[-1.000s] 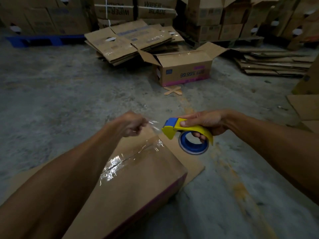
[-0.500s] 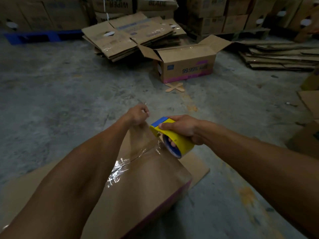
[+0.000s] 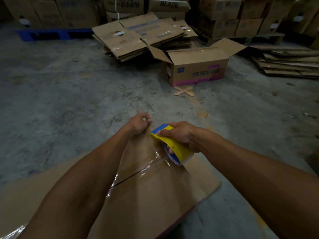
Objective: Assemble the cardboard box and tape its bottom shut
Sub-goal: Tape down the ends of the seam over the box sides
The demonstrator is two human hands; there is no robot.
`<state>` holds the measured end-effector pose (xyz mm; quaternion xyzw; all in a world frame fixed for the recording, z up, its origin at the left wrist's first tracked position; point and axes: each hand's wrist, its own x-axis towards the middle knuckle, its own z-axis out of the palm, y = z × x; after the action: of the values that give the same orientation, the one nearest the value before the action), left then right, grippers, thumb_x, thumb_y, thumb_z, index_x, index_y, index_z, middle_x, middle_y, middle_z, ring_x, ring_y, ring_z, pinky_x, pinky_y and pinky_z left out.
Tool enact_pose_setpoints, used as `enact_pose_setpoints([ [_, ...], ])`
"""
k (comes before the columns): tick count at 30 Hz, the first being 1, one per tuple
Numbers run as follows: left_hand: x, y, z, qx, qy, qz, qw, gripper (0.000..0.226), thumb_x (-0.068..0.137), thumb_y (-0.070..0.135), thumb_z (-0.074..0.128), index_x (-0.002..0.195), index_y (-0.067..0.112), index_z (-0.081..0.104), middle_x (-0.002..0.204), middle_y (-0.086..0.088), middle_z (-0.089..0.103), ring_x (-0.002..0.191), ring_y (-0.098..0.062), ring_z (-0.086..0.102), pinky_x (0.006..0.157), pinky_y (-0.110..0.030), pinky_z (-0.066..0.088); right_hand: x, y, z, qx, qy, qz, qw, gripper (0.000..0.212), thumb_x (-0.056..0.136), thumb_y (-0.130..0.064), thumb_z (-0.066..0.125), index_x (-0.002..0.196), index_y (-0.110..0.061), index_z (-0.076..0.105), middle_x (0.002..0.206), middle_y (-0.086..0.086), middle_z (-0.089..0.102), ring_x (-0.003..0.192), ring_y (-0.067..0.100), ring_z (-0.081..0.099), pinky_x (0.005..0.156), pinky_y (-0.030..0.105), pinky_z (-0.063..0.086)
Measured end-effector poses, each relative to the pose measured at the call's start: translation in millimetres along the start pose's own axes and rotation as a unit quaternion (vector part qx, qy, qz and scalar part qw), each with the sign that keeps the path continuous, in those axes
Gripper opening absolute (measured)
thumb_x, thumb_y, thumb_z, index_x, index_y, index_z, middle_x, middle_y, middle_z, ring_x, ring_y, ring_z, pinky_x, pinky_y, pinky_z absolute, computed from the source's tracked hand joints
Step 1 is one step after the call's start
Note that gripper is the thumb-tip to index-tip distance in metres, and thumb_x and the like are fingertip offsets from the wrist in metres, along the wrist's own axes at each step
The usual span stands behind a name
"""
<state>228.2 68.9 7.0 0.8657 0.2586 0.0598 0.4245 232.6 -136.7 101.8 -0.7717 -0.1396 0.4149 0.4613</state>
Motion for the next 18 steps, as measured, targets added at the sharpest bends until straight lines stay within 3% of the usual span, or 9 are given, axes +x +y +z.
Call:
enact_pose_setpoints([
  [4, 0.9, 4.4, 0.5, 0.0, -0.023, -0.007, 1.0, 0.015, 0.093, 0.02, 0.057, 0.079, 0.019, 0.056, 0.073, -0.011, 0.058, 0.061, -0.017, 0.048, 0.057, -0.025, 0.039, 2.1, 0.6, -3.3, -0.003, 0.001, 0.003, 1.0, 0.034, 0.092, -0.023, 0.064, 0.124, -0.013, 0.059, 0.064, 0.014, 0.059, 0.028, 0.013, 0.054, 0.036, 0.02, 0.05],
  [7, 1.7, 7.3, 1.2, 0.018, -0.037, -0.02, 0.999, 0.01, 0.095, 0.022, 0.054, 0.087, 0.016, 0.057, 0.086, -0.012, 0.06, 0.074, -0.02, 0.053, 0.061, -0.024, 0.041, 3.0, 0.5, -3.1, -0.004, -0.002, 0.006, 1.0, 0.035, 0.092, -0.023, 0.064, 0.125, -0.012, 0.058, 0.064, 0.014, 0.059, 0.028, 0.013, 0.054, 0.035, 0.02, 0.049],
  [9, 6.5, 7.2, 2.0, 0.085, -0.053, -0.042, 0.994, 0.017, 0.096, 0.032, 0.051, 0.097, 0.017, 0.06, 0.102, -0.014, 0.064, 0.096, -0.025, 0.059, 0.079, -0.03, 0.045, 3.0, -0.3, -3.1, -0.006, 0.001, 0.009, 1.0, 0.035, 0.092, -0.023, 0.064, 0.125, -0.013, 0.058, 0.064, 0.014, 0.059, 0.028, 0.013, 0.054, 0.035, 0.02, 0.05],
  [10, 7.3, 6.2, 0.6, 0.131, -0.061, -0.065, 0.987, 0.031, 0.095, 0.039, 0.049, 0.115, 0.018, 0.058, 0.121, -0.019, 0.06, 0.114, -0.031, 0.056, 0.095, -0.035, 0.044, 2.6, -0.6, -2.8, -0.01, 0.002, 0.01, 1.0, 0.034, 0.092, -0.024, 0.064, 0.124, -0.013, 0.058, 0.064, 0.014, 0.059, 0.028, 0.012, 0.054, 0.036, 0.02, 0.05],
  [11, 7.2, 3.6, -1.5, 0.165, -0.062, -0.096, 0.98, 0.054, 0.093, 0.047, 0.049, 0.139, 0.02, 0.042, 0.141, -0.023, 0.045, 0.131, -0.037, 0.043, 0.108, -0.041, 0.036, 1.9, -0.9, -2.4, -0.014, 0.001, 0.011, 1.0, 0.034, 0.092, -0.024, 0.064, 0.124, -0.012, 0.059, 0.064, 0.013, 0.059, 0.028, 0.012, 0.054, 0.035, 0.02, 0.05],
  [13, -0.6, 0.5, -5.1, 0.149, -0.021, -0.118, 0.982, 0.086, 0.09, 0.052, 0.053, 0.154, 0.024, 0.003, 0.156, -0.023, 0.016, 0.141, -0.043, 0.024, 0.115, -0.046, 0.024, 0.4, -1.4, -1.9, -0.016, 0.001, 0.01, 1.0, 0.035, 0.092, -0.023, 0.064, 0.124, -0.008, 0.059, 0.063, 0.014, 0.059, 0.027, 0.012, 0.053, 0.035, 0.02, 0.049],
  [14, -5.9, -3.3, -6.3, 0.127, 0.022, -0.086, 0.988, 0.088, 0.09, 0.047, 0.057, 0.154, 0.021, 0.001, 0.155, -0.023, 0.016, 0.14, -0.042, 0.025, 0.115, -0.044, 0.025, 0.0, -1.7, -1.7, -0.016, 0.002, 0.01, 1.0, 0.036, 0.092, -0.023, 0.064, 0.124, -0.007, 0.059, 0.063, 0.014, 0.059, 0.027, 0.012, 0.053, 0.035, 0.019, 0.049],
  [16, -18.3, -9.1, -5.7, 0.114, 0.1, 0.022, 0.988, 0.072, 0.093, 0.029, 0.058, 0.152, 0.014, 0.02, 0.152, -0.019, 0.029, 0.138, -0.036, 0.033, 0.112, -0.039, 0.028, -1.5, -3.1, -0.4, -0.018, 0.003, 0.011, 1.0, 0.035, 0.092, -0.022, 0.064, 0.124, -0.006, 0.059, 0.062, 0.015, 0.058, 0.027, 0.013, 0.053, 0.034, 0.019, 0.048],
  [18, -27.3, -8.2, -1.7, 0.131, 0.099, 0.131, 0.978, 0.05, 0.095, 0.018, 0.051, 0.143, 0.011, 0.042, 0.144, -0.015, 0.047, 0.132, -0.031, 0.045, 0.109, -0.035, 0.032, -2.5, -4.9, 0.9, -0.025, 0.0, 0.014, 1.0, 0.034, 0.093, -0.022, 0.063, 0.123, -0.006, 0.058, 0.062, 0.015, 0.058, 0.026, 0.012, 0.052, 0.033, 0.019, 0.048],
])
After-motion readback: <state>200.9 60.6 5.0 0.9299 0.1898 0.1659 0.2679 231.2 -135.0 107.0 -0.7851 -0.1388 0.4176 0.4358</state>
